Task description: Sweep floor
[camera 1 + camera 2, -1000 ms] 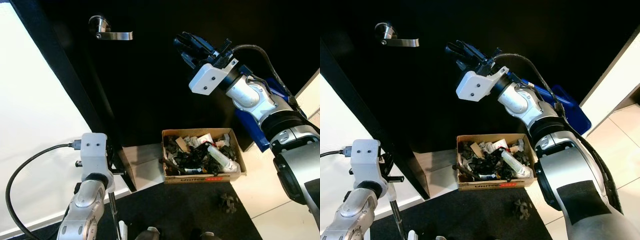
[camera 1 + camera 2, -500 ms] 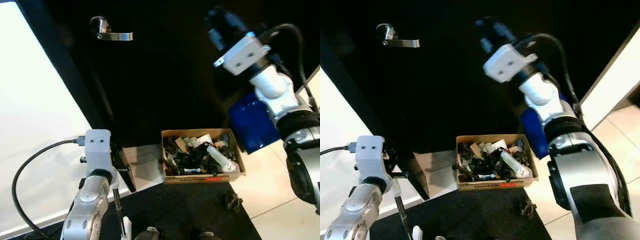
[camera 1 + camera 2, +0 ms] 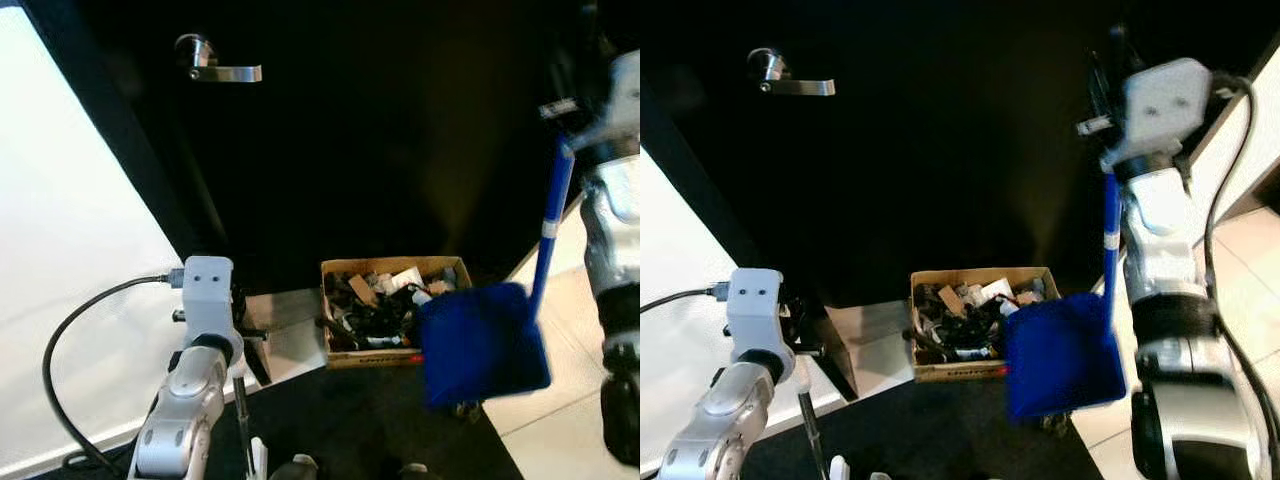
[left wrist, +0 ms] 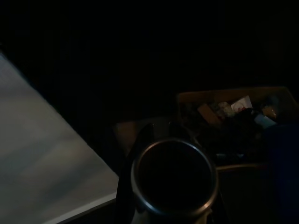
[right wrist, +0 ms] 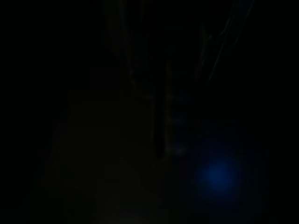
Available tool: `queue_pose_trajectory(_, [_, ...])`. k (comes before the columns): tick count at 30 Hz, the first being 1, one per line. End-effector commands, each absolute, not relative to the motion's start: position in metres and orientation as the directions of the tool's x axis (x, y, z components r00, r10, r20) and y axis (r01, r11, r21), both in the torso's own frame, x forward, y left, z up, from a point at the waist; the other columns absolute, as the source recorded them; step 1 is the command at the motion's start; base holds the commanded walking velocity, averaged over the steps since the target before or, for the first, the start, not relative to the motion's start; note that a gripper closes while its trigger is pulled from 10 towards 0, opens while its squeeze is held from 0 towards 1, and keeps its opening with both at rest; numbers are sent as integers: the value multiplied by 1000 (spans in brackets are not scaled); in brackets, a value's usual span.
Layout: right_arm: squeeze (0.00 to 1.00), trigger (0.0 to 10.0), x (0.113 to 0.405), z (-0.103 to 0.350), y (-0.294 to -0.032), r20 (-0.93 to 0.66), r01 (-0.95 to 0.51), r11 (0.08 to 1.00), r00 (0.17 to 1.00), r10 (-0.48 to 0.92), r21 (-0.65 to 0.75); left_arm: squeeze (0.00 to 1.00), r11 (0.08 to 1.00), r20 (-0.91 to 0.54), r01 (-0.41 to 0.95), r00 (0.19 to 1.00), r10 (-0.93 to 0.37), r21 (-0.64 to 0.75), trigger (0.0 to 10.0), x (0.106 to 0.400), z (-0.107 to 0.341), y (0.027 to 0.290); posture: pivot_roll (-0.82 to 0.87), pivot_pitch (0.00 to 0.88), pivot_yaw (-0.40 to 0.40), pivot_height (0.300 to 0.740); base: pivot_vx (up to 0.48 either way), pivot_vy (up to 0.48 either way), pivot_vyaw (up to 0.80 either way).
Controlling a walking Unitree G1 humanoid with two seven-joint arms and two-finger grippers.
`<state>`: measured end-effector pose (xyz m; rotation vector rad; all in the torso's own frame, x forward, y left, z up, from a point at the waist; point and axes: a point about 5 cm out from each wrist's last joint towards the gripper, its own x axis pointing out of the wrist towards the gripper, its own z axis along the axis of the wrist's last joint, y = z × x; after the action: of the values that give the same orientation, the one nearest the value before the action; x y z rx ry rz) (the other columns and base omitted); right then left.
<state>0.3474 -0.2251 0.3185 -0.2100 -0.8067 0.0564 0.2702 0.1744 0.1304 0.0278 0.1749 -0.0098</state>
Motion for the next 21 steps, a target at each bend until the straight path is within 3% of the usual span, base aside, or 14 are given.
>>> queue_pose_trajectory(1, [0, 10000, 339, 321, -221, 730, 4, 987, 673, 118, -162, 0, 999, -182, 19, 983, -13, 30, 10000, 269, 127, 173, 76, 178, 18, 740, 0, 0, 0])
queue_pose_trajectory(7, [0, 10000, 322, 260, -191, 676, -63, 994, 730, 103, -84, 0, 999, -182, 35, 983, -30, 25, 10000, 273, 127, 170, 59, 176, 28, 740, 0, 0, 0])
queue_pose_trajectory(11, [0, 10000, 311, 245, -175, 613, -114, 993, 783, 108, -29, 0, 999, -183, 39, 983, -33, 25, 10000, 273, 126, 170, 65, 174, 29, 740, 0, 0, 0])
queue_pose_trajectory(21, [0, 10000, 301, 212, -162, 515, -160, 987, 844, 147, -20, 0, 999, -185, 32, 982, -26, 27, 10000, 274, 125, 172, 67, 170, 28, 740, 0, 0, 0])
